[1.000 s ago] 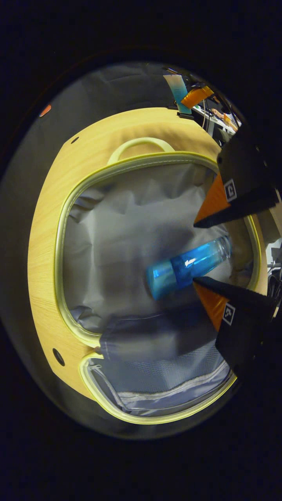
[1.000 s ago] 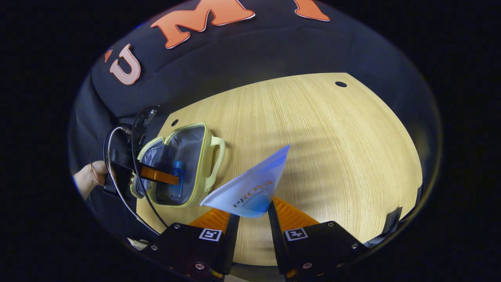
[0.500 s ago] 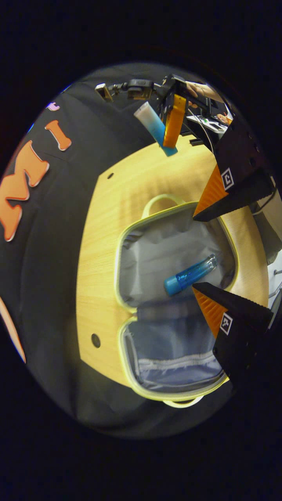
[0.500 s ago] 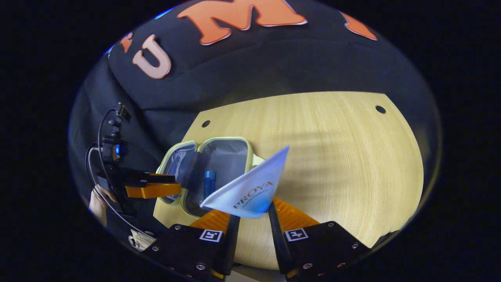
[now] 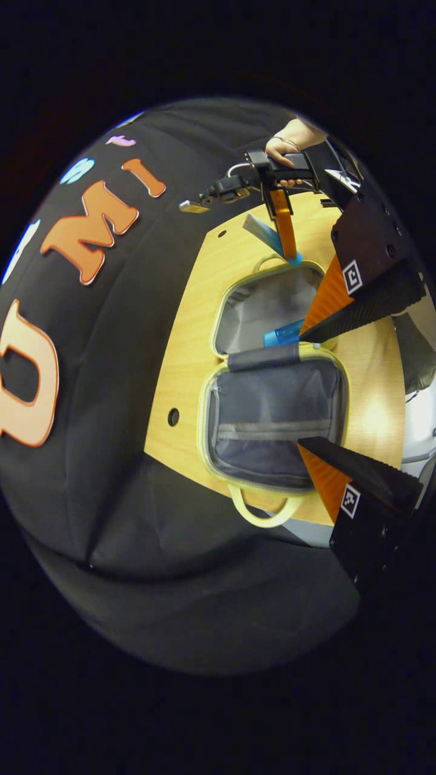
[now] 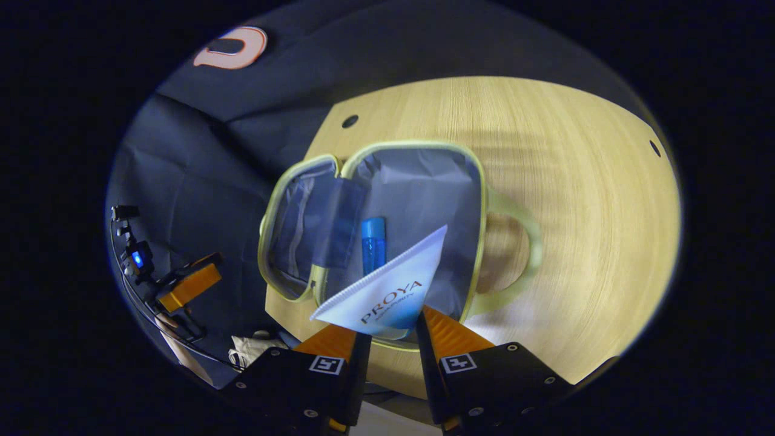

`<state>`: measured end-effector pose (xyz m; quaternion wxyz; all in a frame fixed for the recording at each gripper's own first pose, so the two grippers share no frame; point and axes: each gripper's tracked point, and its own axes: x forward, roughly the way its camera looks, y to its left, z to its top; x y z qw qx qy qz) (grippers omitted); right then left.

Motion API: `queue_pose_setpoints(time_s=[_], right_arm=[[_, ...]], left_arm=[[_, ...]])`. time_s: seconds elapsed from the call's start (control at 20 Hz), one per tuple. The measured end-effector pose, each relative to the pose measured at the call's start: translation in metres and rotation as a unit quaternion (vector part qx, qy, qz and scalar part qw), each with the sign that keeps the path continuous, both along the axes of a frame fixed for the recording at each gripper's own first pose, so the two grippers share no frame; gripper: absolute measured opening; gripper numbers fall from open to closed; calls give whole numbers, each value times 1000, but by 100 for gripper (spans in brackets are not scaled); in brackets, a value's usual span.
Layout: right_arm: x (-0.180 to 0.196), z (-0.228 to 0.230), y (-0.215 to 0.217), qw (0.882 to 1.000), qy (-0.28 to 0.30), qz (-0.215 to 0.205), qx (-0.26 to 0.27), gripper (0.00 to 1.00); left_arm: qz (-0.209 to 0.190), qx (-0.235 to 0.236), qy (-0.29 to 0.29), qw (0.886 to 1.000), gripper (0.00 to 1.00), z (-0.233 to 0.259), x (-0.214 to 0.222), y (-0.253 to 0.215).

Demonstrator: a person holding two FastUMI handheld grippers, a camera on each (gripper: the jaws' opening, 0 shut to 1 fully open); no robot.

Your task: First open the suitcase, pack the skin care products into it, and then close the suitcase.

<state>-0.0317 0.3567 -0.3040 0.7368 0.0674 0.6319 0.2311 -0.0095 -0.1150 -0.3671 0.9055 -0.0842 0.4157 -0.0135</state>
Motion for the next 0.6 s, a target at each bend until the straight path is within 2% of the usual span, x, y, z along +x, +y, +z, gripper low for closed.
queue_pose_setpoints(time_s=[0.1,0.15,0.2,0.25,0.35,0.4,0.5,0.55,0.6], right_arm=[[1,-34,1,999,21,-8,-35,44],[5,-48,3,998,33,-15,-46,39],[8,-53,4,998,38,-24,-49,39],[10,-59,5,997,44,-30,-50,44],[14,-67,10,996,49,-44,-52,44],[15,-64,12,997,44,-49,-48,48],[18,-53,26,997,38,-58,-20,72],[18,-45,27,998,30,-60,-15,92],[20,-42,26,998,21,-59,-13,94]], left_arm=[[19,-6,9,1000,97,-10,-8,15],[29,-10,15,999,97,-16,-13,26],[34,-11,20,999,97,-20,-17,31],[39,-13,24,999,97,-22,-18,35],[51,-17,33,998,97,-30,-20,47],[54,-17,34,998,97,-32,-20,51],[58,-20,35,998,97,-36,-20,59],[61,-25,34,997,97,-37,-19,64],[71,-28,35,996,97,-40,-19,75]])
